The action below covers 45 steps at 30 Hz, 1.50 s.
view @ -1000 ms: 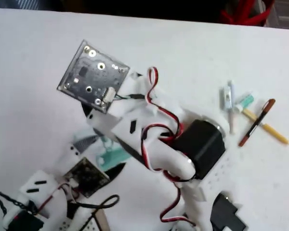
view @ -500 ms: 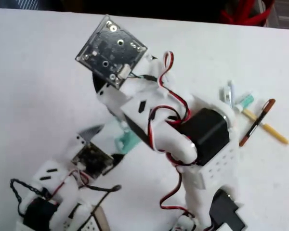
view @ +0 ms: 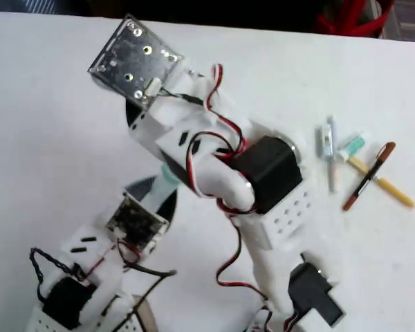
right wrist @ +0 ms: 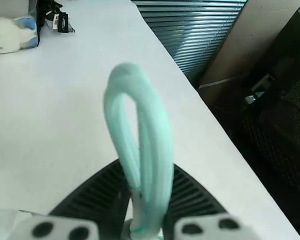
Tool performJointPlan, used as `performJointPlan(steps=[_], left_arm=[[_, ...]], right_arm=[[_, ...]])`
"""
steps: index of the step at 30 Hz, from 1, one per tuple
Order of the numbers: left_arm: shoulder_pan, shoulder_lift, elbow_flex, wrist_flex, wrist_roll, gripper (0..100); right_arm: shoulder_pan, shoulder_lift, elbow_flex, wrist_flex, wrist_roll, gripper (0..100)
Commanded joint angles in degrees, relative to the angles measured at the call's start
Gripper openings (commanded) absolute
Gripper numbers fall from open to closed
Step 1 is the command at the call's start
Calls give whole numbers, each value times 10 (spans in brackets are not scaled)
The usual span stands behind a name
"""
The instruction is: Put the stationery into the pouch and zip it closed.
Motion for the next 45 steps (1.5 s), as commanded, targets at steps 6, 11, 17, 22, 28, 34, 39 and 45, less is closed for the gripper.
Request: performJointPlan(steps=[6,11,17,22,28,34,39,45], left_arm=[[7,-7,-4,50,7,28],[-5,-7,-4,55,7,27],[-88,-7,10,25,17,27],[-139,-7,72,-54,67,27],[-144,-7,85,-68,67,27],[-144,-7,86,-69,67,27],[-143,-7,86,-68,67,27],[-144,-7,86,-69,67,27]], right_arm=[[11,-39,-18,1,4,18],[70,-55,-1,6,4,18],[129,-51,51,53,-69,56],[136,-53,35,109,-75,260],[154,-109,29,106,-73,241],[116,-182,34,106,10,241],[108,-207,63,109,159,241],[28,-232,257,109,164,240]])
